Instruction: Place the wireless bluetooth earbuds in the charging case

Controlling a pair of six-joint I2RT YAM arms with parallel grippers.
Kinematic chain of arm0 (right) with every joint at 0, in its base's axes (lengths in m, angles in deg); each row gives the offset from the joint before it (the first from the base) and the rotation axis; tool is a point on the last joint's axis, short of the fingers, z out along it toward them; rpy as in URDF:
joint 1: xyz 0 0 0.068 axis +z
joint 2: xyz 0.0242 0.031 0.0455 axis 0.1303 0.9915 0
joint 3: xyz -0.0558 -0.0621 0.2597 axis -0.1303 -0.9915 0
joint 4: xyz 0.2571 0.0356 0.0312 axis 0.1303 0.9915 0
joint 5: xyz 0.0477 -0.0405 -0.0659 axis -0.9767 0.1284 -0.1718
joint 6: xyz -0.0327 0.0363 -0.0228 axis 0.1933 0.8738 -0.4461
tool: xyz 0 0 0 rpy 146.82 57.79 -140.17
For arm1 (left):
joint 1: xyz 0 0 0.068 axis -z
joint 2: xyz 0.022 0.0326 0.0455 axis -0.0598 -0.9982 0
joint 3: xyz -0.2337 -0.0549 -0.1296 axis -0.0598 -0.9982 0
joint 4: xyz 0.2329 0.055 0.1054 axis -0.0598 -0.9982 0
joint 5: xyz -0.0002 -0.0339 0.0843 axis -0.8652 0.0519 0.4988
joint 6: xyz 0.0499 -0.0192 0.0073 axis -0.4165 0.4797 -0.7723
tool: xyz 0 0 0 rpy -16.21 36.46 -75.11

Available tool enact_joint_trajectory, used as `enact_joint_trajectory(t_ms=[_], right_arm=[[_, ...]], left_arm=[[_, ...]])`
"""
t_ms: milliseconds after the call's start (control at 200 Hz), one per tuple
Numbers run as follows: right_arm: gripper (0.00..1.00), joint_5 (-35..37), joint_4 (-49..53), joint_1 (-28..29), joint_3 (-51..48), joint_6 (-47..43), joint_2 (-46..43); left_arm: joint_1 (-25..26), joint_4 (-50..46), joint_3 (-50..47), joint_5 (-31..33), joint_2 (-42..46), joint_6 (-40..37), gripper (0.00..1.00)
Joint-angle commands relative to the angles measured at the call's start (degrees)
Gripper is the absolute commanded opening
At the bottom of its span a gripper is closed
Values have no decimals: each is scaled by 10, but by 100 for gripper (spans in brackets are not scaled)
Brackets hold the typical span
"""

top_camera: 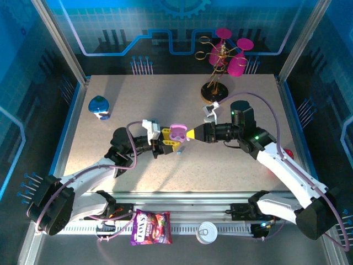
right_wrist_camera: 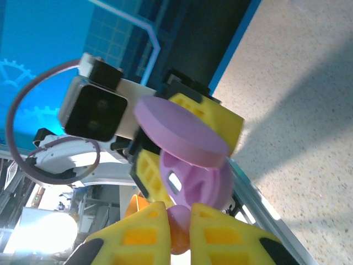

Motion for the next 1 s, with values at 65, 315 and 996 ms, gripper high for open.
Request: enact_joint_trajectory(t_ms=[65,315,996], right_arm=[[10,-2,-46,14,27,3,22],[11,22,-53,22,21,-20,34],[15,61,-33,41,9,-48,31]], left_arm=[[-4,-6,18,-22,2,0,30],[-5,15,24,-28,0,40,30],[-5,61,28,-6,-13,71,30]])
